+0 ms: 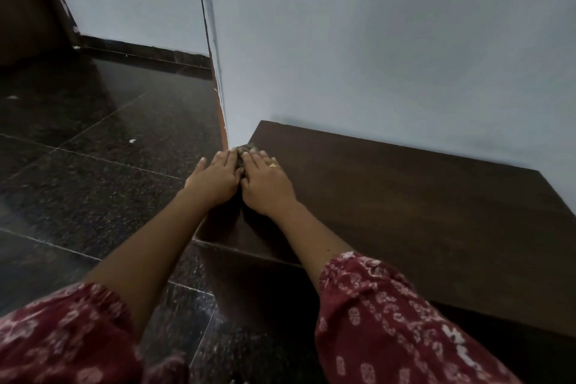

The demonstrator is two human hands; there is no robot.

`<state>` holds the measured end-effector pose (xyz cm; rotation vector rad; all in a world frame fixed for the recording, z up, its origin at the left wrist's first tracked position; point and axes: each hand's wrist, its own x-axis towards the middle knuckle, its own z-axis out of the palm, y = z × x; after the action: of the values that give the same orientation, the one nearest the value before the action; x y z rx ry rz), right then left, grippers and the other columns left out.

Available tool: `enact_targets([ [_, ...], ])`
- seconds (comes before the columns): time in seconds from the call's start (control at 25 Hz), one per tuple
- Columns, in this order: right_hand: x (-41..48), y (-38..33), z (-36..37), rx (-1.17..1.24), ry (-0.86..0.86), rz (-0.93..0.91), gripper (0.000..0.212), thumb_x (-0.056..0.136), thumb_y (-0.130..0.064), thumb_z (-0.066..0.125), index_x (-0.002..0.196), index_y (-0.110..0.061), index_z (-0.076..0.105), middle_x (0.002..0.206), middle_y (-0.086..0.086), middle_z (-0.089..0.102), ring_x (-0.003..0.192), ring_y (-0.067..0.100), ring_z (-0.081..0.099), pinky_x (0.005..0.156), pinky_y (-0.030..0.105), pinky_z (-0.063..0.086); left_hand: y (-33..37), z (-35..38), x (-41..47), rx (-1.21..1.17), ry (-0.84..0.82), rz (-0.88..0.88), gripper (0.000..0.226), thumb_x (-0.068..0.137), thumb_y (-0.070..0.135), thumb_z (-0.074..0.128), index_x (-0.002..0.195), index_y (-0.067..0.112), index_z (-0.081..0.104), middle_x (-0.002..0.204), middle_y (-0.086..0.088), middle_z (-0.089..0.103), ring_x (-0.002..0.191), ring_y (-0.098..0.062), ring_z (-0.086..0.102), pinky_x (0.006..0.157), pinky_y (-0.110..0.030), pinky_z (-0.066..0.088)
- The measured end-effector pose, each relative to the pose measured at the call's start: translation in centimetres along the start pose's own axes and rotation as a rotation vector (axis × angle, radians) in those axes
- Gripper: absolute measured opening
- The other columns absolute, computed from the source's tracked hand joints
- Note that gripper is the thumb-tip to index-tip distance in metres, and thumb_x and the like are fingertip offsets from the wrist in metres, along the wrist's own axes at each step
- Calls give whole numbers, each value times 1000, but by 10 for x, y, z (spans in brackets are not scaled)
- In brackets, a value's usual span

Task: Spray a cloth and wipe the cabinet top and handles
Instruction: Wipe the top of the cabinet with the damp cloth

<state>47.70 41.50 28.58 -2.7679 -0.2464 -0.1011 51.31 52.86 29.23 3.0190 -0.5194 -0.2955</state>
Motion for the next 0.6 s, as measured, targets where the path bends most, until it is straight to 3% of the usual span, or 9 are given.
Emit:
enact_targets([
  [0.28, -80, -37, 7, 43, -9, -125, 56, 93, -22, 40, 144, -11, 22, 154, 14, 22, 142, 30, 17, 116, 40, 11, 1, 17, -93, 275, -63, -64, 52, 101, 21, 18, 148, 4, 1, 158, -17, -3, 146, -32, 3, 116, -50, 15],
  [0.6, -150, -2, -13, 1, 12, -148, 51, 94, -21, 39, 143, -11, 27, 154, 13, 25, 142, 27, 20, 115, 36, 15, 62, 32, -136, 39, 35, -83, 56, 101, 27, 19, 147, -1, 2, 158, -19, 4, 146, -32, 5, 118, -44, 9],
])
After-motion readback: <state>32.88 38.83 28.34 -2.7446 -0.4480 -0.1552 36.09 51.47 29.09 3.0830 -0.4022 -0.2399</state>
